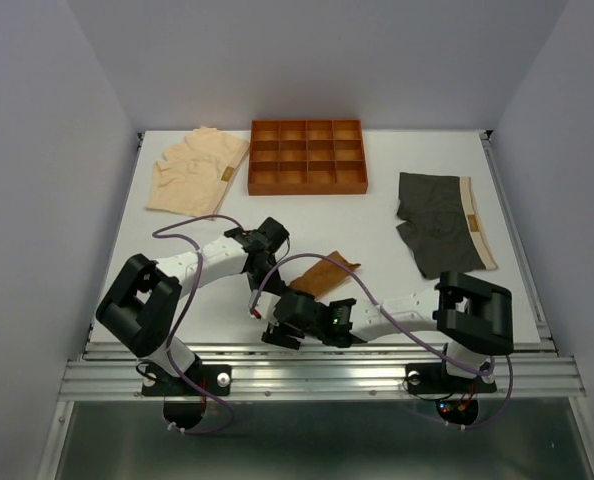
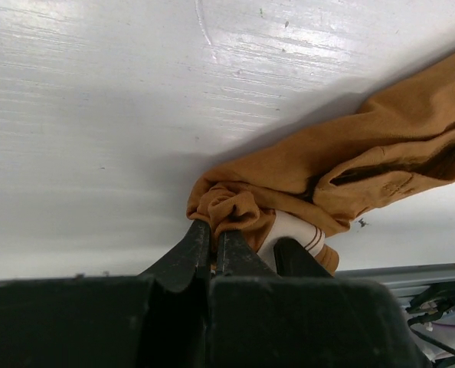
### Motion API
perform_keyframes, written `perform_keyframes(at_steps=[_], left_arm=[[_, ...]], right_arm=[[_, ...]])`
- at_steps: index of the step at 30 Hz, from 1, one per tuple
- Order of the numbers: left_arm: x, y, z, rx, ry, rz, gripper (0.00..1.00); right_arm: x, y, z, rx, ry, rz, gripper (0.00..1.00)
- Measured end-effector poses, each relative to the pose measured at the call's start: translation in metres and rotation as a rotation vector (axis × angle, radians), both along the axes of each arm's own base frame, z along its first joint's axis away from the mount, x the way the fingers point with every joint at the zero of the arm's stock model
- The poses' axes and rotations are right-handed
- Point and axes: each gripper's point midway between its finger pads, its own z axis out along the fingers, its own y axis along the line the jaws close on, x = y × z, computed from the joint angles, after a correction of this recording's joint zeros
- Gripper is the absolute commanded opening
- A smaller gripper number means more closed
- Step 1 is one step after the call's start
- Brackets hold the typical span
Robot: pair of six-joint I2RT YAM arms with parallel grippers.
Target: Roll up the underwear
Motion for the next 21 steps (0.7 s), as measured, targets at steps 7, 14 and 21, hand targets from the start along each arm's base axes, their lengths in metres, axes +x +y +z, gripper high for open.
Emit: perform_keyframes(at_steps=[7,14,21], left_arm=[[-0.001,-0.001,0.0,-0.008,0.009,0.006,0.09],[0.0,-0.001,0.001,-0.009,0.005,0.018,0.46],[0.023,0.007,0.035,-0.072,-0.123,0.097,0.49]], right_arm=[[0.015,-0.01,-0.009,-0.045,-0.055,-0.082,0.2],[0.017,-0.011,-0.009,-0.016,-0.045,-0.14,0.01],[0.019,-0.016,-0.008,0.142,0.11,-0.203,0.01]])
